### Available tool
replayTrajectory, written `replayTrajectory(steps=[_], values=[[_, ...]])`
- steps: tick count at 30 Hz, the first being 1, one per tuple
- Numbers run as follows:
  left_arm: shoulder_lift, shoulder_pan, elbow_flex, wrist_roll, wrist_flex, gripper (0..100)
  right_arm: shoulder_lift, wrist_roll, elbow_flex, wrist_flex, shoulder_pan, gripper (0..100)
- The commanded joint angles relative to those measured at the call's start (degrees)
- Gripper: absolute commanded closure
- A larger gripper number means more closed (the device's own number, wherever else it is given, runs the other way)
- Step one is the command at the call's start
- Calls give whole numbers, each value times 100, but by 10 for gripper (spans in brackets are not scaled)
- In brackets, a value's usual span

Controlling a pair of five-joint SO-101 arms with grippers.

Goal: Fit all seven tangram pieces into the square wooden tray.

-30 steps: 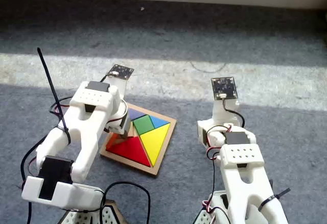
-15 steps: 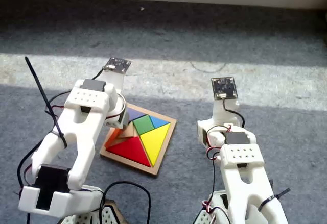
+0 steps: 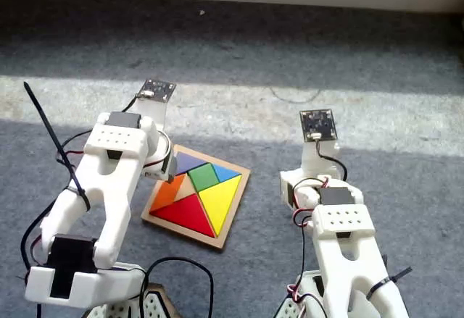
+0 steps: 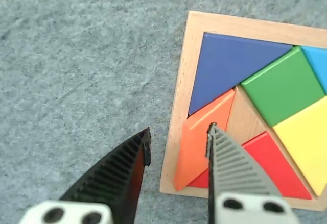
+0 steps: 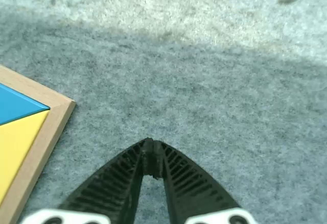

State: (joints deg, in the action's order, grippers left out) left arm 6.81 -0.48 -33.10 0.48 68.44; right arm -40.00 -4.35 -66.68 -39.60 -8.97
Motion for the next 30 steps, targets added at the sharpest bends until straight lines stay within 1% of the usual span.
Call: replayTrajectory(steps=[1,8,11,16,21,27,30], values=[[207,-75,136,35,-62,807,4,-62,48,92,57,989],[207,-92,136,26,-26,807,4,-62,48,92,57,989],[198,-57,-145,26,-97,805,4,-62,48,92,57,989],[198,-48,-523,26,-589,805,4,-62,48,92,57,989],[198,-31,-576,35,-800,805,4,-62,48,92,57,989],[189,453,-664,53,-888,804,4,-62,48,92,48,989],[242,479,-664,62,-853,806,4,-62,48,92,57,989]])
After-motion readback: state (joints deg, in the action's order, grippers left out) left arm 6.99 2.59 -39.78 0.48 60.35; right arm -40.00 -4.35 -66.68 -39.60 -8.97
